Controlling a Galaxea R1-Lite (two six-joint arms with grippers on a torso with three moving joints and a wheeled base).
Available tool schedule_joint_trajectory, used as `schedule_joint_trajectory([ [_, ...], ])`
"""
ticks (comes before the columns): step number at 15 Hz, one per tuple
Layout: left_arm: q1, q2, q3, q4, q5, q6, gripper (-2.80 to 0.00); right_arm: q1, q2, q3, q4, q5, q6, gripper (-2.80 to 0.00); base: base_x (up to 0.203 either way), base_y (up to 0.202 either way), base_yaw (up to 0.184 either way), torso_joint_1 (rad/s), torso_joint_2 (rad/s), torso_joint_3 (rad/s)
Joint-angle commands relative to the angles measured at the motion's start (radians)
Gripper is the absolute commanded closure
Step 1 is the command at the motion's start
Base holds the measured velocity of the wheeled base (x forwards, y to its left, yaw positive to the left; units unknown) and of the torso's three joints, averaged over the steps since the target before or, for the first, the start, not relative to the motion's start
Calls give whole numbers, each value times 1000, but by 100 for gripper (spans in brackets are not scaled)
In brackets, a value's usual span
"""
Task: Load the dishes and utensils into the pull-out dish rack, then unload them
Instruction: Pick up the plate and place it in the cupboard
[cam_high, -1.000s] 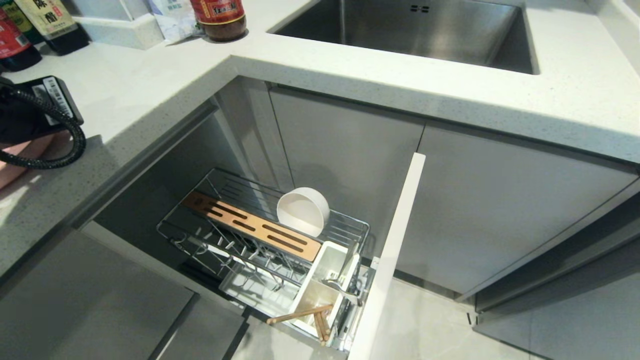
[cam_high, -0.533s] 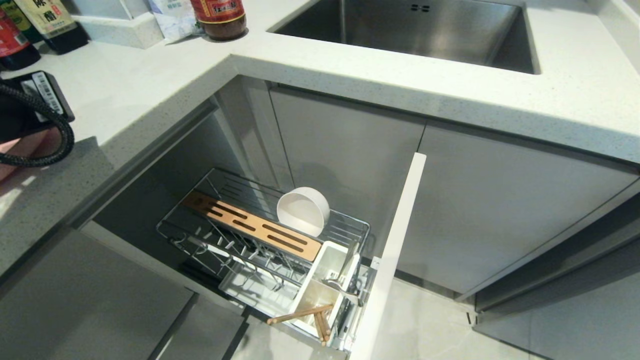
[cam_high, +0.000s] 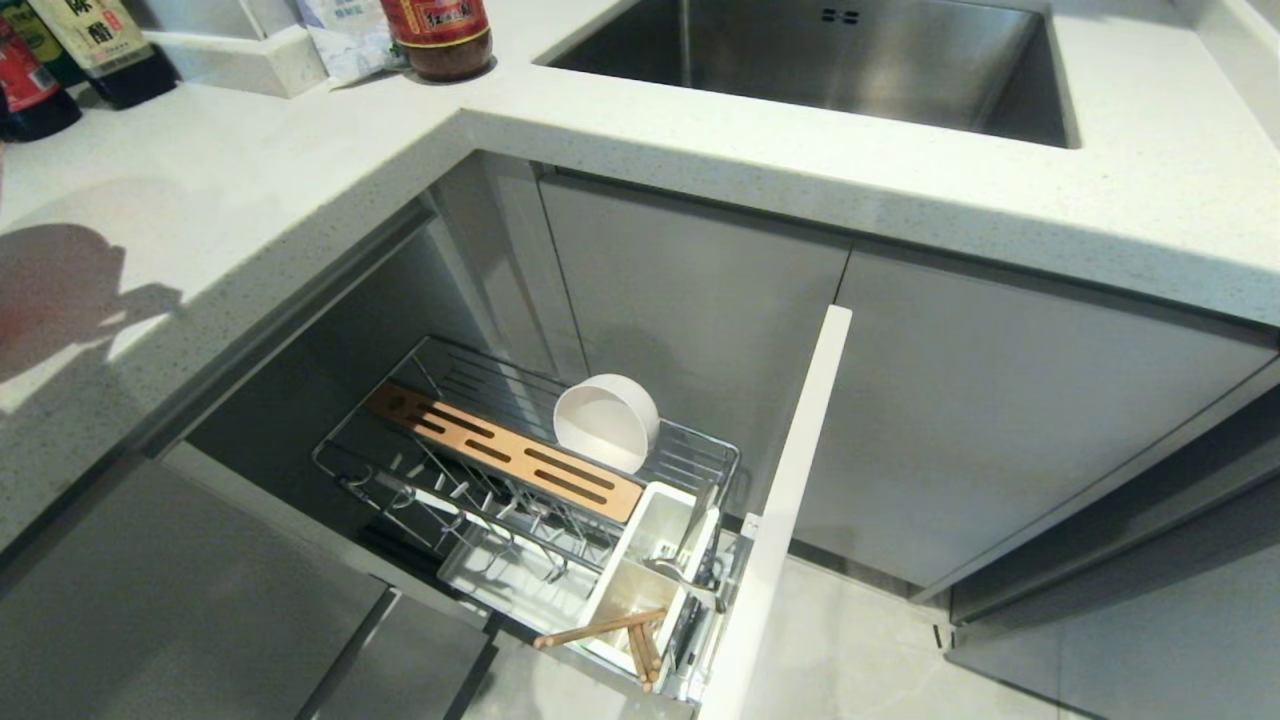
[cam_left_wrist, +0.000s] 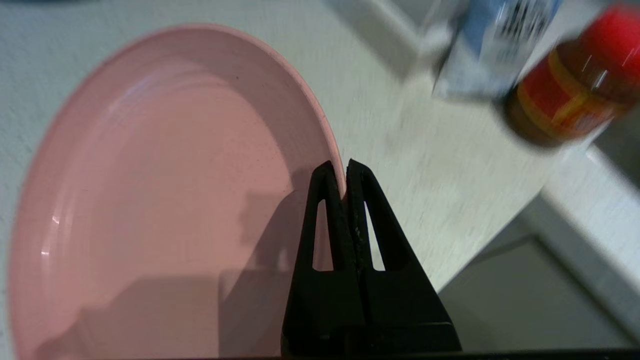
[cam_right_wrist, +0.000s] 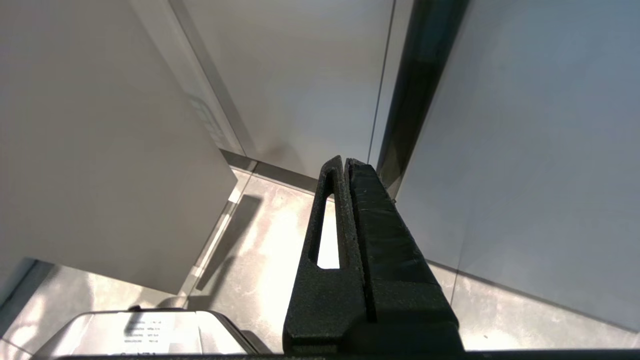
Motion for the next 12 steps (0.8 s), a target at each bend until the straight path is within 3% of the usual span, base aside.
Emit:
schedule_joint_trajectory([
  [1,-26,-17,-8,-49,38,1,0,0,0,0,0,0,-3,0,0,0,0,0,0,0],
  [5,-163,-27,-26,-93,102,-1,0,0,0,0,0,0,-2,0,0,0,0,0,0,0],
  [10,-467,-31,-24,-275,134,2,0,0,0,0,0,0,-1,0,0,0,0,0,0,0],
  [12,-551,-25,-16,-370,145,2,0,0,0,0,0,0,-2,0,0,0,0,0,0,0],
])
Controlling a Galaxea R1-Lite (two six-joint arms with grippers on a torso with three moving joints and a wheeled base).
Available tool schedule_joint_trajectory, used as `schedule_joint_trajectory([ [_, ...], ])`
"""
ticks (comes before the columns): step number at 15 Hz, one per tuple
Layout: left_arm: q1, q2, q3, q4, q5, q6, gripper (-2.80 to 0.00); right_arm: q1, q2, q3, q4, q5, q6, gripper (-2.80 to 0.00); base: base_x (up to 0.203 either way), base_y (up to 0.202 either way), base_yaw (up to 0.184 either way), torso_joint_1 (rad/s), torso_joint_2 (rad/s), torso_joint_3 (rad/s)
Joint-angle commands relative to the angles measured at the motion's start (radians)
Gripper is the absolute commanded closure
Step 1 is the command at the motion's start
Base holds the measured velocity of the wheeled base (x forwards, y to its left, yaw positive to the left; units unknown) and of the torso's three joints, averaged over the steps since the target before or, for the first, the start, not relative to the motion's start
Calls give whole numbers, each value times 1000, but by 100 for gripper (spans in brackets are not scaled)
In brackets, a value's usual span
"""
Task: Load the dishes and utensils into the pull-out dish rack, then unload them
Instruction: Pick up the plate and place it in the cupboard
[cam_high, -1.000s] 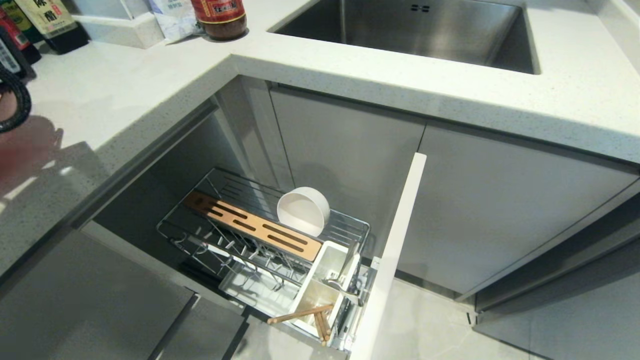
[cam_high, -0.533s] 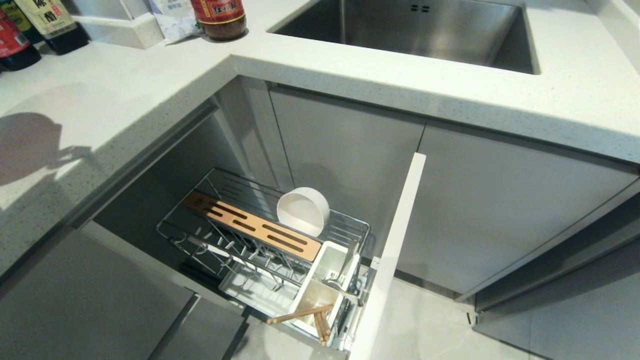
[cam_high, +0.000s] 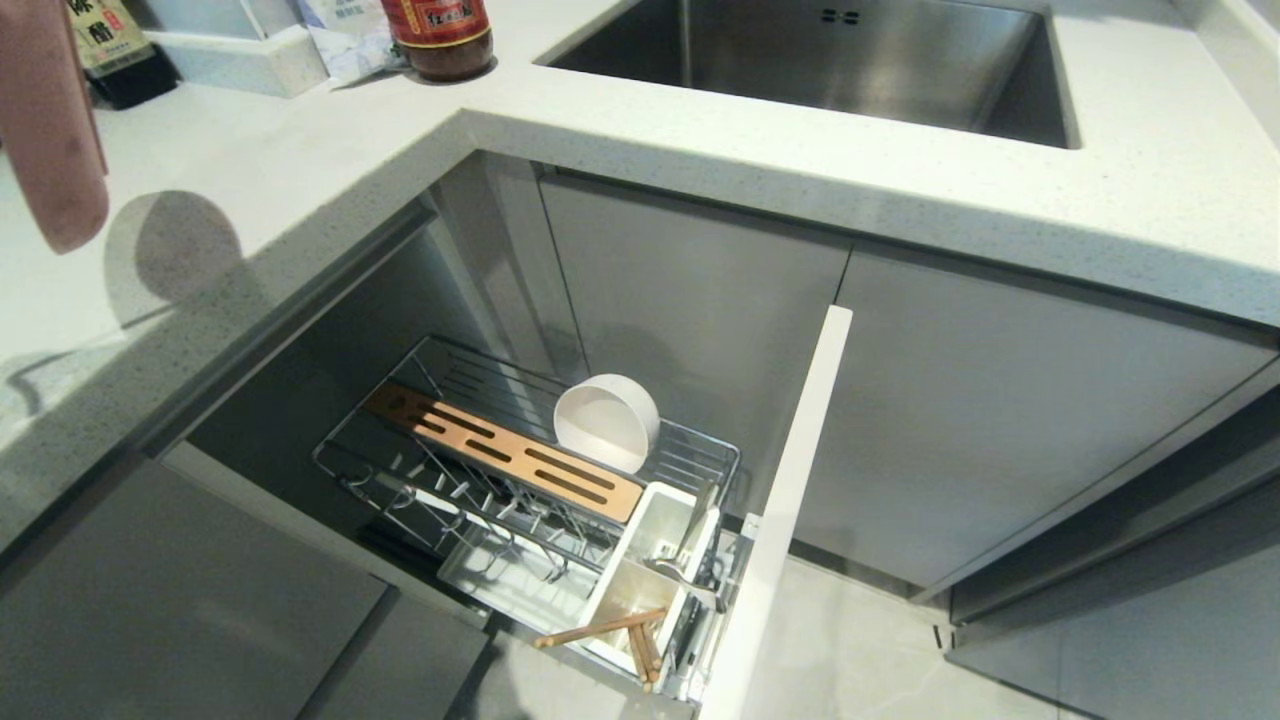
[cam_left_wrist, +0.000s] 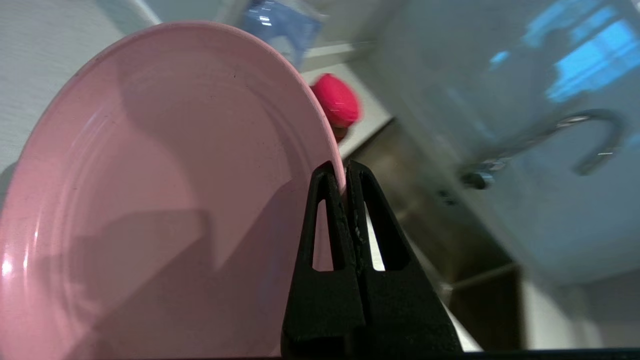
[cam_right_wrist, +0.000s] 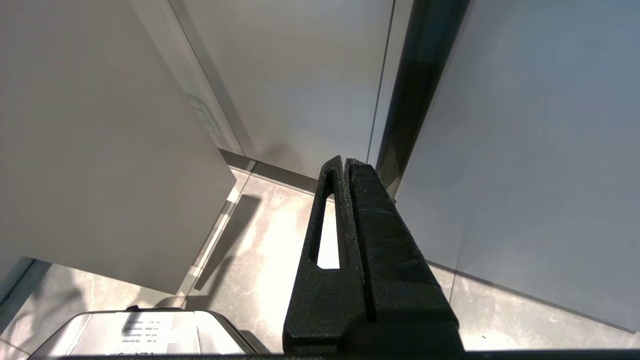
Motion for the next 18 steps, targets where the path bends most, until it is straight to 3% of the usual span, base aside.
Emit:
schedule_joint_trajectory([
  [1,-67,8,10,-41,7,-2,0,0,1,0,0,0,0,0,0,0,0,0,0,0],
  [4,-205,14,69,-103,16,-2,0,0,1,0,0,0,0,0,0,0,0,0,0,0],
  [9,-368,94,160,-207,101,-3,0,0,1,0,0,0,0,0,0,0,0,0,0,0],
  [14,-402,168,313,-308,148,-24,0,0,1,0,0,0,0,0,0,0,0,0,0,0],
  [18,-404,191,483,-406,149,-143,0,0,1,0,0,0,0,0,0,0,0,0,0,0],
])
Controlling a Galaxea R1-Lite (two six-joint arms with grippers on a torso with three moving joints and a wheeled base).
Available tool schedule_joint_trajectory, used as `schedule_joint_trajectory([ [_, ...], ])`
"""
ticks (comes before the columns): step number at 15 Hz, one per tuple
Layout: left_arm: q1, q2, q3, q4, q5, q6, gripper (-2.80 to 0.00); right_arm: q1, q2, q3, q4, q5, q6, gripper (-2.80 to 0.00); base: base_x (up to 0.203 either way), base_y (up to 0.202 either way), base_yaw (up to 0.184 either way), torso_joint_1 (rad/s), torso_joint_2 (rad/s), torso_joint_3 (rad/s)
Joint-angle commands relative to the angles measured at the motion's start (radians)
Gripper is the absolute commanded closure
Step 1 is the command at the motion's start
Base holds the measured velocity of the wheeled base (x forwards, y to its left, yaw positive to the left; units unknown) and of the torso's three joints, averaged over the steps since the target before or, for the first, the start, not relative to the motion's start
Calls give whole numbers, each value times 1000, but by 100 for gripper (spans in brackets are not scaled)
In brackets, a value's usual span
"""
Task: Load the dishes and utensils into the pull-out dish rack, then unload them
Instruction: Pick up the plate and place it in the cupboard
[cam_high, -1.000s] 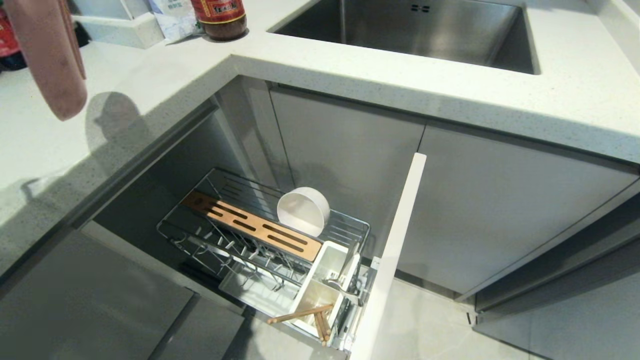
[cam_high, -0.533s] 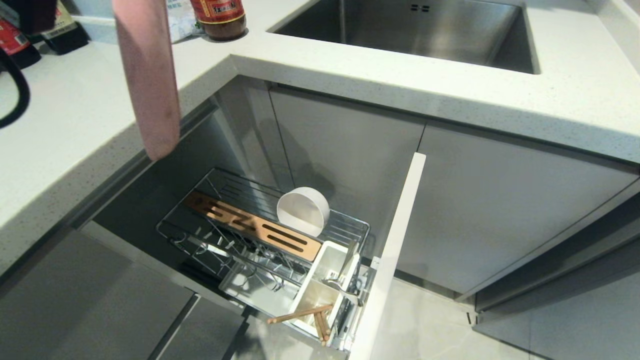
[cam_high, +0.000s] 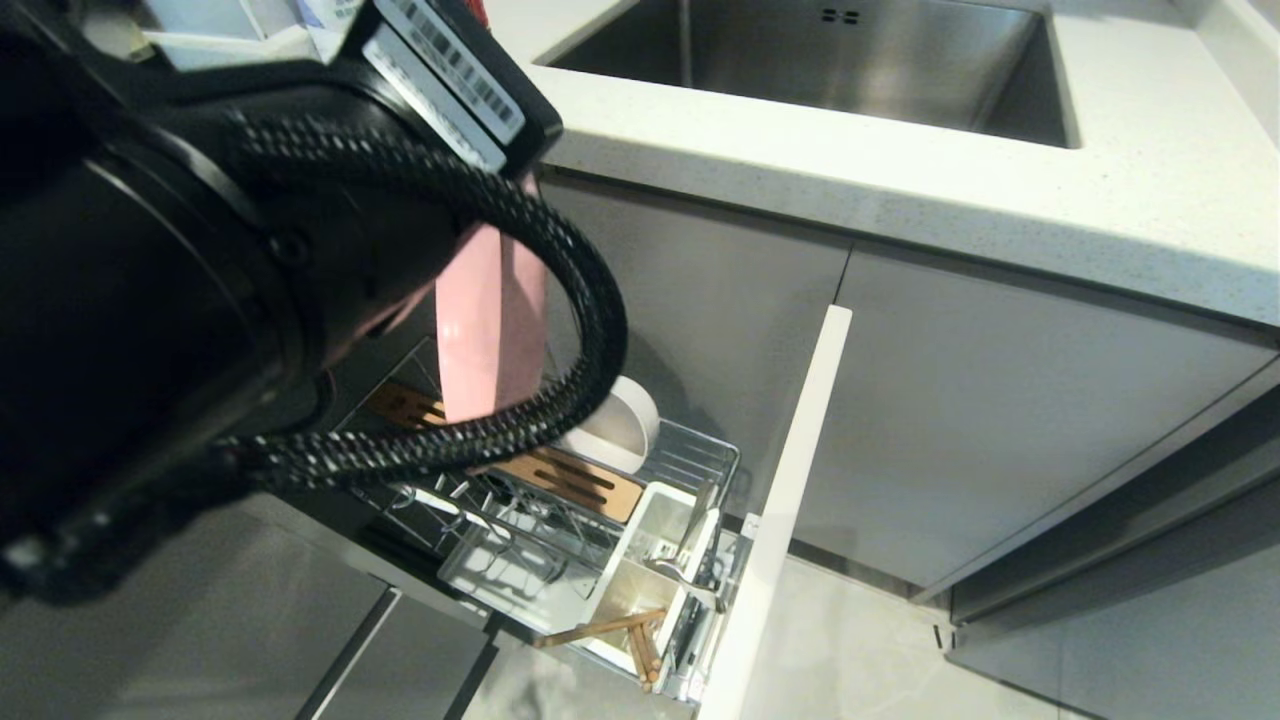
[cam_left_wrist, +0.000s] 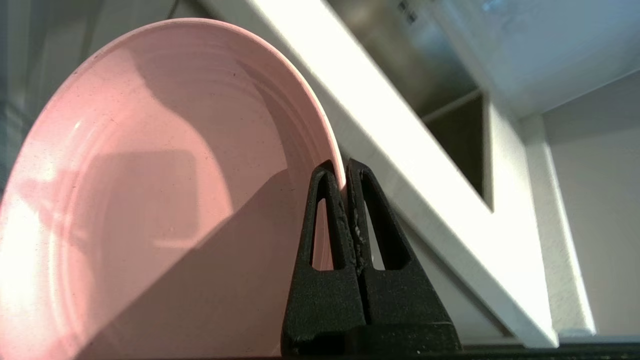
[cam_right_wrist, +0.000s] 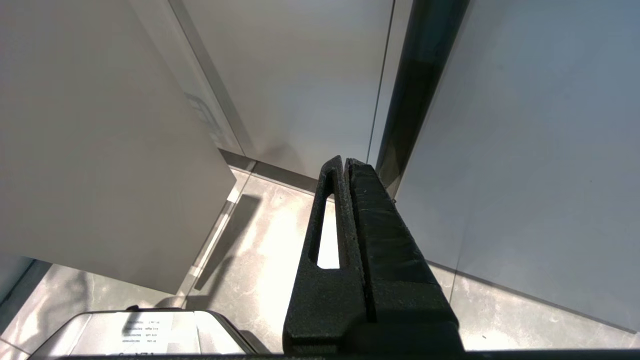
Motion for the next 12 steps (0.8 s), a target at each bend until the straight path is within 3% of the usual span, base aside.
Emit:
schedule_joint_trajectory([
  [1,1,12,60,-21,12,-40,0,0,0,0,0,0,1,0,0,0,0,0,0,0],
  [5,38,-3,173,-34,115,-207,0,0,0,0,0,0,0,0,0,0,0,0,0,0],
  [7,59,-5,195,-34,131,-281,0,0,0,0,0,0,0,0,0,0,0,0,0,0],
  [9,105,-13,227,-28,141,-399,0,0,0,0,0,0,1,0,0,0,0,0,0,0],
  [12,149,-7,248,-30,132,-475,0,0,0,0,0,0,0,0,0,0,0,0,0,0],
])
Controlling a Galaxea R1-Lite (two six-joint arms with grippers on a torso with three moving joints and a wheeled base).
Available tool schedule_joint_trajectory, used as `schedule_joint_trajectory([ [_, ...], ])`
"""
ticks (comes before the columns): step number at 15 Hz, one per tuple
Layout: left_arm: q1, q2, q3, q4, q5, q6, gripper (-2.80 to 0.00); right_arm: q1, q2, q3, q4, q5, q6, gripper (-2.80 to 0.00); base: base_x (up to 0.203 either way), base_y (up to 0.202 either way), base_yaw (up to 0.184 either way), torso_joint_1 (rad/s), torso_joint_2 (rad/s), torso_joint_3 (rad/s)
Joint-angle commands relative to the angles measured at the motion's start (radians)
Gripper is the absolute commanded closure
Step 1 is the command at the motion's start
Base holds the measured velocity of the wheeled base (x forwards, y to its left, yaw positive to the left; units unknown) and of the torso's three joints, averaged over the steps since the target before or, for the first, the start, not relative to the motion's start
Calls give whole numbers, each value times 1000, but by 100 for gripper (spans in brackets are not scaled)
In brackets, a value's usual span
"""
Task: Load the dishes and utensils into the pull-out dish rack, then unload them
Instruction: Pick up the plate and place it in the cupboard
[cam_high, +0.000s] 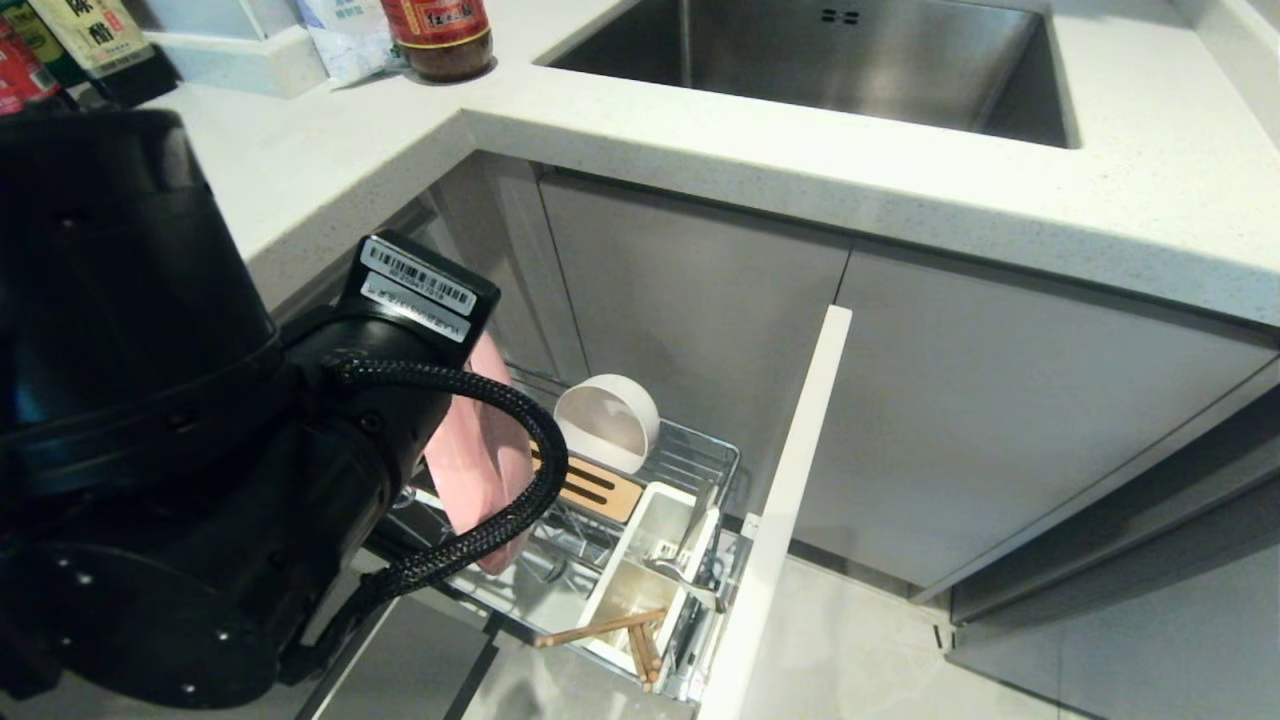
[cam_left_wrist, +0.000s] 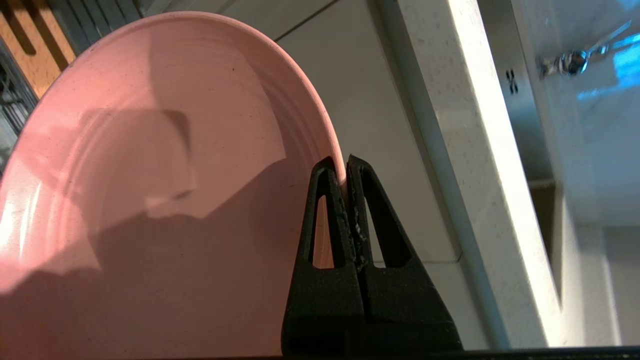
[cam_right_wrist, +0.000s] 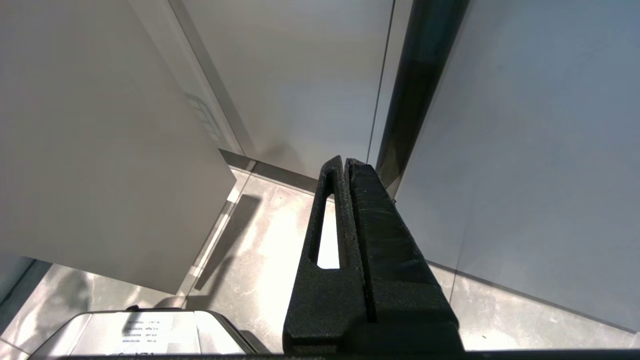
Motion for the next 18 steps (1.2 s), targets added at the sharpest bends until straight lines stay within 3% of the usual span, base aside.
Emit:
schedule_joint_trajectory([
  [1,18,9,11,-5,-2,-40,0,0,1,0,0,0,1,0,0,0,0,0,0,0],
  [4,41,35,36,-9,-26,-135,0,0,1,0,0,0,-1,0,0,0,0,0,0,0],
  [7,76,96,50,-9,-28,-270,0,0,1,0,0,0,1,0,0,0,0,0,0,0],
  [10,91,121,57,-51,-32,-310,0,0,1,0,0,0,1,0,0,0,0,0,0,0],
  [18,113,194,65,-134,-59,-316,0,0,1,0,0,0,0,0,0,0,0,0,0,0],
])
